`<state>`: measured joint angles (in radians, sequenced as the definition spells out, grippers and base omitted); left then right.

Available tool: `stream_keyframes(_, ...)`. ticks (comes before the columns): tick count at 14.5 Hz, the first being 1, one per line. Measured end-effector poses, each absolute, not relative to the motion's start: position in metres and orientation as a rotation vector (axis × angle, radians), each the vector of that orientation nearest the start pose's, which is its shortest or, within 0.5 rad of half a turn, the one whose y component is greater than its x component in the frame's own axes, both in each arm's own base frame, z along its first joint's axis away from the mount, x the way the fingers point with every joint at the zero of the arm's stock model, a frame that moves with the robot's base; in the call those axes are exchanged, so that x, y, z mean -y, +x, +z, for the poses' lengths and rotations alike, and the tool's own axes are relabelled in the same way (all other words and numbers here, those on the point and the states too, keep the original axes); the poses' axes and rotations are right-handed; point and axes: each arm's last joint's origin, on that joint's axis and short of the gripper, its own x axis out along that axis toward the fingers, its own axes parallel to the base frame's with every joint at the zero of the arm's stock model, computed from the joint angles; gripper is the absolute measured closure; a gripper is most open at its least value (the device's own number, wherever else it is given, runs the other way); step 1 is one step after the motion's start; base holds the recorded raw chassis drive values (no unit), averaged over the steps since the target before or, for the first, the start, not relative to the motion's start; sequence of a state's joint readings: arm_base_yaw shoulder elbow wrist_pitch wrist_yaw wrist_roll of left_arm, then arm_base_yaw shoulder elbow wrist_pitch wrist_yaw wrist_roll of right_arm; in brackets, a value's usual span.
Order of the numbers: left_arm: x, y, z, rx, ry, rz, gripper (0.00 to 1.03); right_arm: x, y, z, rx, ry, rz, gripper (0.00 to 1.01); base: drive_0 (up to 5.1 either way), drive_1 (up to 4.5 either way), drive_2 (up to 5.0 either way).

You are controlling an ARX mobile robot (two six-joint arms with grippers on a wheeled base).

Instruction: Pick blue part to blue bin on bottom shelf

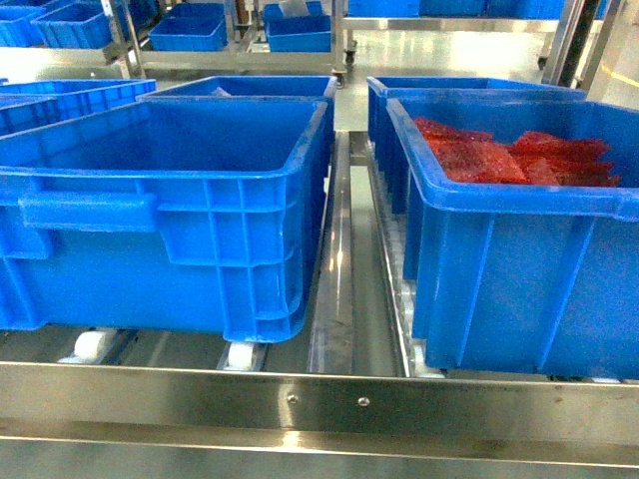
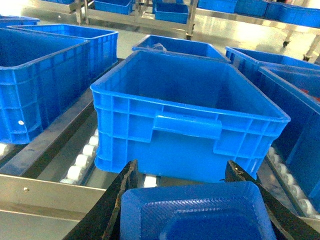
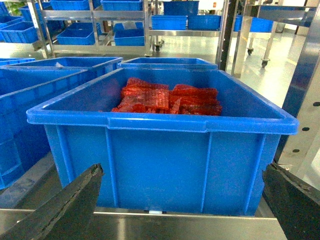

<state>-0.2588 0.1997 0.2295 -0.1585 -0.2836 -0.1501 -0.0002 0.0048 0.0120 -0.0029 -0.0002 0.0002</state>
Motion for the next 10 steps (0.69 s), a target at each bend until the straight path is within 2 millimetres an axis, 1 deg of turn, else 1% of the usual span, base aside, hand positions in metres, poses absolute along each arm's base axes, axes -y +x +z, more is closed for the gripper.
stream_keyframes(10,0.0176,0.0980,0.2109,-0.122,-0.116,0.034,0.60,0.0000,0.0973,0.1668,0.002,0.000,0.000,0.03,0.1,4.15,-4.0)
